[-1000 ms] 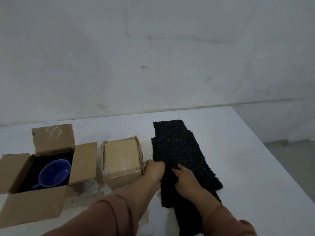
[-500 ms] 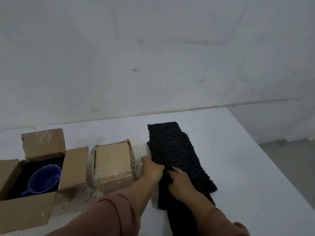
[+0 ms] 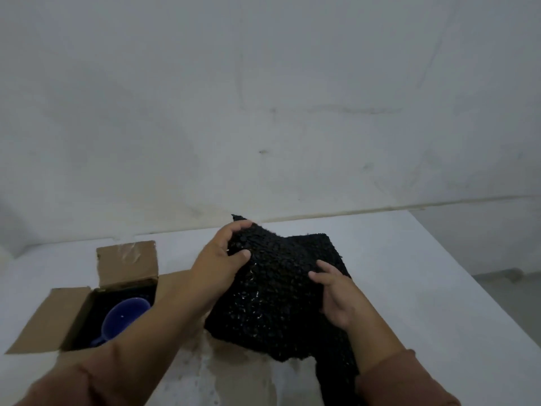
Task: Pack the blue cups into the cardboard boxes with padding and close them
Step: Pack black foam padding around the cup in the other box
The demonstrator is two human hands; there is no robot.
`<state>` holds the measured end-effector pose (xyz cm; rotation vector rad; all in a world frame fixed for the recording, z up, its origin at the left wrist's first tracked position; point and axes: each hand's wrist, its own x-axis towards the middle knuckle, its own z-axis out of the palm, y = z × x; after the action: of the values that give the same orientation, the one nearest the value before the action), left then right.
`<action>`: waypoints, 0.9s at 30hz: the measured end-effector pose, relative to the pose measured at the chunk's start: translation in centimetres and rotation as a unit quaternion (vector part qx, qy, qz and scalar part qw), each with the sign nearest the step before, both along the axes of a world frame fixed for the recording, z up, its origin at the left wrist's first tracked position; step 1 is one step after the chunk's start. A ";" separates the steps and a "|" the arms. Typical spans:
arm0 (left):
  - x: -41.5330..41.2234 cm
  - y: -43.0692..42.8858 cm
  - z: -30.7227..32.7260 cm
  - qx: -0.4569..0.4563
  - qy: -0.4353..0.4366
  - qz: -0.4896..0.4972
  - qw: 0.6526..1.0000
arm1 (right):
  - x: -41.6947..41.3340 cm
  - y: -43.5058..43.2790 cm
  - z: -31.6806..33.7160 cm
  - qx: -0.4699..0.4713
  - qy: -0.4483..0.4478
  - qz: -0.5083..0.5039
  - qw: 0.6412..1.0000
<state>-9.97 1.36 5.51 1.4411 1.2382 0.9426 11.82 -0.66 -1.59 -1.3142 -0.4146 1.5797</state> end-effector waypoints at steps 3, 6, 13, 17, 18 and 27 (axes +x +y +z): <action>-4.8 0.1 0.5 0.000 0.010 0.045 0.999 | -3.1 0.8 1.9 0.077 0.002 -0.003 0.997; -9.2 -0.1 0.2 -0.007 0.031 0.072 0.997 | -6.3 1.4 4.2 0.159 -0.130 0.033 0.978; -16.9 -1.4 2.1 0.011 0.128 0.129 0.983 | -12.7 1.7 9.7 0.272 -0.477 0.146 0.823; -20.1 -1.6 3.4 0.060 0.330 0.108 0.936 | -16.8 2.4 11.4 0.319 -0.564 0.120 0.752; -20.4 -1.8 3.8 0.067 0.388 0.072 0.916 | -17.9 2.5 11.9 0.328 -0.567 0.144 0.742; -23.4 -0.4 3.2 -0.049 0.096 0.047 0.993 | -24.6 4.6 11.6 0.308 -0.423 0.126 0.842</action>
<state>-33.37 0.97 8.71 1.4311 1.4845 0.8088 -12.78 3.90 10.00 -1.3918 -1.5581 0.8221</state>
